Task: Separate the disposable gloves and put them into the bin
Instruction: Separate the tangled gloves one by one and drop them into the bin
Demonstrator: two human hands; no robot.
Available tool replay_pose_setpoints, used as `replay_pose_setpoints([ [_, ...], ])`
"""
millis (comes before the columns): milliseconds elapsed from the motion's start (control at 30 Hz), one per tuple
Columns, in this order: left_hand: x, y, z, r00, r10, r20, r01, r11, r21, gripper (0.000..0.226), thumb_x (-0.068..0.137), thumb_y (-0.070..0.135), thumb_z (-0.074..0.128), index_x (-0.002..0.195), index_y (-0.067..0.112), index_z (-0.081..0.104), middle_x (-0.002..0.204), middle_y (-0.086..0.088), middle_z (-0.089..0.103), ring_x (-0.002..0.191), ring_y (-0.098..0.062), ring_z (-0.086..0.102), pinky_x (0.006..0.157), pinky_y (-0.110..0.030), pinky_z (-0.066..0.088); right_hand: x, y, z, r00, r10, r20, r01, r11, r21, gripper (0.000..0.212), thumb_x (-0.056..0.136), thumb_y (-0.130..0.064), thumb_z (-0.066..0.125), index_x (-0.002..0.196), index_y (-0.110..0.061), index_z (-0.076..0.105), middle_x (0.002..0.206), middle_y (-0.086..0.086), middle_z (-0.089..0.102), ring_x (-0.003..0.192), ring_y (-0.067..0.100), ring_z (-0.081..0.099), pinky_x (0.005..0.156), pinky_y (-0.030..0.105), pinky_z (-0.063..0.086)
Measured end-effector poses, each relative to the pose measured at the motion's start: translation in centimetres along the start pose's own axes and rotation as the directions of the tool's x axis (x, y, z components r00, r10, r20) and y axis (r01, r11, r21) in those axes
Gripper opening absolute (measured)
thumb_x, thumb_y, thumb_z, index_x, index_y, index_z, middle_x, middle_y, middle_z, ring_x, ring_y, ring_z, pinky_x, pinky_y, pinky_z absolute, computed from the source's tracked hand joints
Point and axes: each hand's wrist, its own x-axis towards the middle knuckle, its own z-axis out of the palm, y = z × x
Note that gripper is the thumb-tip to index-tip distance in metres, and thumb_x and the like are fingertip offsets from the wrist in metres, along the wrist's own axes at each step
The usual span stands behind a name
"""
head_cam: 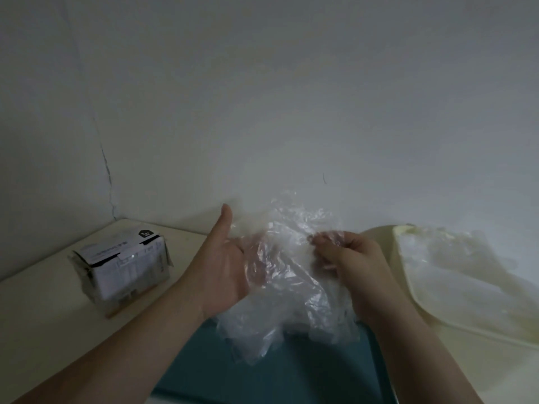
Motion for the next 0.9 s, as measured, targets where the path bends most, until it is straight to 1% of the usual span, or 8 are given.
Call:
replay_pose_setpoints([
  [133,0.1,-0.8,0.3,0.998,0.052,0.039,-0.054,0.997,0.047,0.069,0.083,0.075,0.061,0.12,0.019,0.08,0.126,-0.013,0.075,0.115,-0.031,0.068,0.108,-0.05,0.047,-0.1,0.8,0.7,1.0,0.011,-0.029,-0.012,0.998,-0.064,0.019,0.097,-0.011,0.07,0.085,0.004,0.074,0.066,0.007,0.063,0.059,0.016,0.061,0.058,0.029,0.053],
  [200,0.3,-0.8,1.3,0.998,0.062,0.0,-0.061,0.994,0.09,0.056,0.087,0.059,0.07,0.126,0.02,0.077,0.128,-0.009,0.074,0.122,-0.033,0.068,0.113,-0.054,0.046,-0.5,0.9,0.9,1.0,0.01,-0.021,-0.012,0.996,-0.083,0.024,0.098,-0.012,0.069,0.085,0.009,0.07,0.066,0.006,0.063,0.06,0.017,0.061,0.059,0.031,0.054],
  [367,1.1,-0.4,2.6,0.996,0.092,-0.02,-0.091,0.993,0.074,0.028,0.104,0.028,0.059,0.119,0.011,0.076,0.123,-0.007,0.076,0.107,-0.027,0.076,0.089,-0.042,0.061,-1.4,-1.9,-0.6,0.993,-0.078,-0.091,0.058,0.978,-0.203,0.027,0.097,-0.019,0.07,0.087,0.006,0.07,0.074,0.015,0.067,0.067,0.03,0.066,0.068,0.046,0.064],
  [467,1.5,0.0,2.9,0.992,0.125,0.021,-0.127,0.986,0.111,0.029,0.109,0.025,0.051,0.125,0.007,0.067,0.126,-0.013,0.075,0.113,-0.03,0.074,0.101,-0.048,0.055,-1.0,-5.0,-4.5,0.978,-0.124,-0.17,0.065,0.946,-0.319,0.023,0.097,-0.024,0.071,0.091,-0.002,0.075,0.079,0.015,0.073,0.071,0.033,0.071,0.068,0.053,0.064],
  [567,2.2,-0.1,4.6,0.99,0.125,0.061,-0.134,0.972,0.191,0.03,0.11,0.024,0.049,0.129,0.006,0.065,0.127,-0.018,0.073,0.113,-0.033,0.074,0.103,-0.052,0.056,-1.1,-8.2,-10.4,0.965,-0.141,-0.22,0.03,0.895,-0.445,0.02,0.099,-0.026,0.068,0.095,-0.008,0.074,0.079,0.017,0.075,0.058,0.025,0.067,0.051,0.037,0.055],
  [667,2.3,0.3,6.8,0.986,0.112,0.122,-0.142,0.951,0.274,0.028,0.11,0.023,0.047,0.119,0.006,0.068,0.122,-0.018,0.075,0.103,-0.033,0.077,0.085,-0.045,0.065,-0.9,-9.6,-14.8,0.949,-0.118,-0.294,-0.057,0.85,-0.524,0.01,0.099,-0.025,0.065,0.097,-0.017,0.071,0.072,0.012,0.076,0.046,0.021,0.061,0.042,0.026,0.044],
  [800,1.9,2.0,9.4,0.956,0.121,0.268,-0.201,0.934,0.295,0.029,0.108,0.024,0.044,0.111,0.011,0.07,0.119,-0.017,0.077,0.084,-0.029,0.079,0.063,-0.034,0.064,1.3,-8.1,-18.3,0.919,-0.072,-0.388,-0.187,0.788,-0.587,0.025,0.095,-0.016,0.058,0.09,0.006,0.07,0.075,0.022,0.074,0.043,0.024,0.053,0.037,0.021,0.038],
  [900,1.9,2.8,11.2,0.924,0.104,0.368,-0.212,0.94,0.267,0.03,0.098,0.029,0.052,0.1,0.016,0.079,0.118,-0.017,0.077,0.072,-0.024,0.076,0.055,-0.029,0.06,2.5,-6.5,-19.1,0.906,-0.082,-0.414,-0.236,0.714,-0.659,0.025,0.09,-0.017,0.055,0.077,0.002,0.066,0.078,0.023,0.074,0.043,0.023,0.052,0.044,0.023,0.039],
])
